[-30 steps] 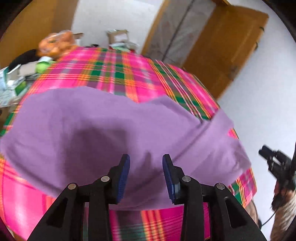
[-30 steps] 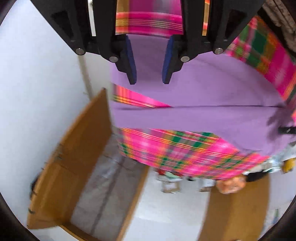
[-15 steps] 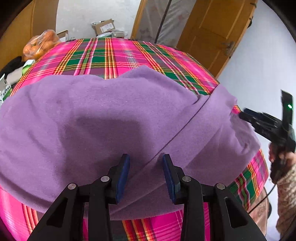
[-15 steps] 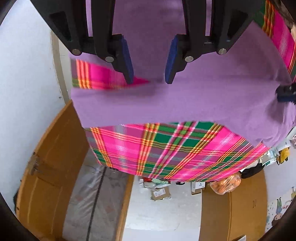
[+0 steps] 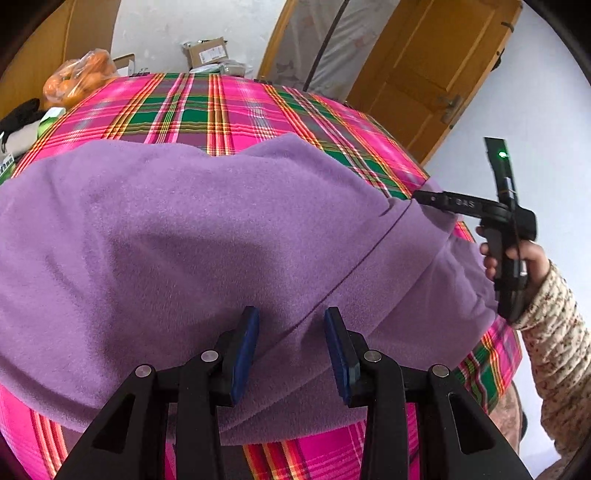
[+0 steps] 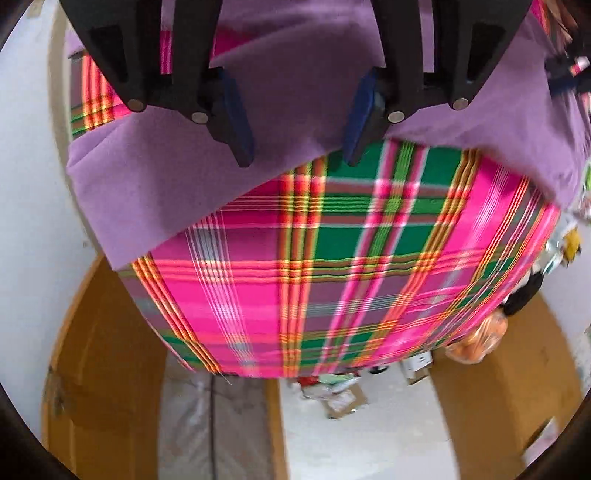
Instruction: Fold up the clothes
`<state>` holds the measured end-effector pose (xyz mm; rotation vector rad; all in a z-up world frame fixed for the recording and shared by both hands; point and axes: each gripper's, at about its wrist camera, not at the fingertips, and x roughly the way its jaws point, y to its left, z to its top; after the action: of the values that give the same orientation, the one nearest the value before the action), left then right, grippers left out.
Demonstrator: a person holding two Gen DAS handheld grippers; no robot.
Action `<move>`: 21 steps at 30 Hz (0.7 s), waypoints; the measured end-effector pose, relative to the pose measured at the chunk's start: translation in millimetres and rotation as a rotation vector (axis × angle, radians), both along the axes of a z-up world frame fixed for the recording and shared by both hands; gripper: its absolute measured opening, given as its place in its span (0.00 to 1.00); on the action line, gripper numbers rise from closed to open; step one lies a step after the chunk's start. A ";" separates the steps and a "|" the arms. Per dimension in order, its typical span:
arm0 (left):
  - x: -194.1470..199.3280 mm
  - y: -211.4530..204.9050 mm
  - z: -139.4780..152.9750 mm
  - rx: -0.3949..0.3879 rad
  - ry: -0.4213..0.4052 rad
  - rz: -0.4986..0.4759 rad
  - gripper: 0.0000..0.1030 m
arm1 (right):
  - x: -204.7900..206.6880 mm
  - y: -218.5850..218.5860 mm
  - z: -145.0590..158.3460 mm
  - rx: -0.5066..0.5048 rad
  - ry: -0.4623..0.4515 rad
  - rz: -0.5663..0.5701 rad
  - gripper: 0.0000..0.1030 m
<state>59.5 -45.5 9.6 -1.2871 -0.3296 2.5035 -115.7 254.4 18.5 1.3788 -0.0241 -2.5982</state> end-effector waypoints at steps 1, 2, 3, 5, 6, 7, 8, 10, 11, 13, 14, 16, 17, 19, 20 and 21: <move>-0.1 0.0 -0.3 0.000 0.003 -0.002 0.37 | -2.3 1.6 -1.2 -0.009 -0.002 -0.013 0.50; -0.1 0.2 -0.6 -0.001 0.006 -0.004 0.37 | -2.6 0.7 -1.5 -0.002 -0.001 -0.017 0.50; -0.4 0.2 -0.9 -0.001 0.008 -0.006 0.37 | -2.9 -0.3 -1.7 0.006 0.000 -0.021 0.50; -1.5 0.9 -1.5 0.001 0.011 -0.008 0.37 | -1.1 -4.6 -2.7 0.039 0.004 -0.023 0.50; -2.1 1.3 -1.8 0.002 0.012 -0.009 0.37 | -1.4 -7.0 -3.0 0.052 0.006 -0.024 0.50; -2.2 1.6 -2.0 0.002 0.014 -0.011 0.37 | -0.4 -9.8 -2.9 0.075 0.009 -0.028 0.47; -2.1 1.7 -2.0 0.002 0.016 -0.012 0.37 | 0.7 -12.6 -2.8 0.098 0.011 -0.033 0.44; -3.2 2.5 -1.8 0.002 0.017 -0.013 0.37 | 2.4 -16.9 -2.5 0.126 0.014 -0.031 0.37; -3.7 2.9 -1.7 0.002 0.017 -0.013 0.37 | 3.2 -18.3 -2.2 0.131 0.013 -0.024 0.27; -4.0 3.6 -1.3 0.001 0.019 -0.015 0.37 | 4.7 -22.6 -1.0 0.152 0.012 0.000 0.06; -2.9 3.6 -0.8 -0.003 0.020 -0.017 0.37 | 5.1 -24.3 -0.3 0.162 0.014 0.007 0.05; -0.9 5.0 0.4 -0.013 0.024 -0.026 0.37 | 9.7 -26.6 0.3 0.175 0.026 0.005 0.04; 0.2 5.9 1.1 -0.018 0.027 -0.031 0.37 | 12.0 -27.7 0.6 0.181 0.032 0.004 0.03; 3.0 9.3 3.2 -0.034 0.037 -0.047 0.37 | 16.8 -22.5 4.1 0.157 0.054 -0.015 0.03; 4.1 11.4 4.3 -0.044 0.044 -0.054 0.37 | 20.1 -19.0 7.2 0.141 0.066 -0.026 0.03; 5.1 13.5 5.3 -0.054 0.051 -0.062 0.37 | 22.9 -17.1 9.5 0.138 0.076 -0.030 0.03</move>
<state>64.5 -32.0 14.9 -1.2324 -0.2090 2.5042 -92.8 237.3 28.0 1.3306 0.1490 -2.7205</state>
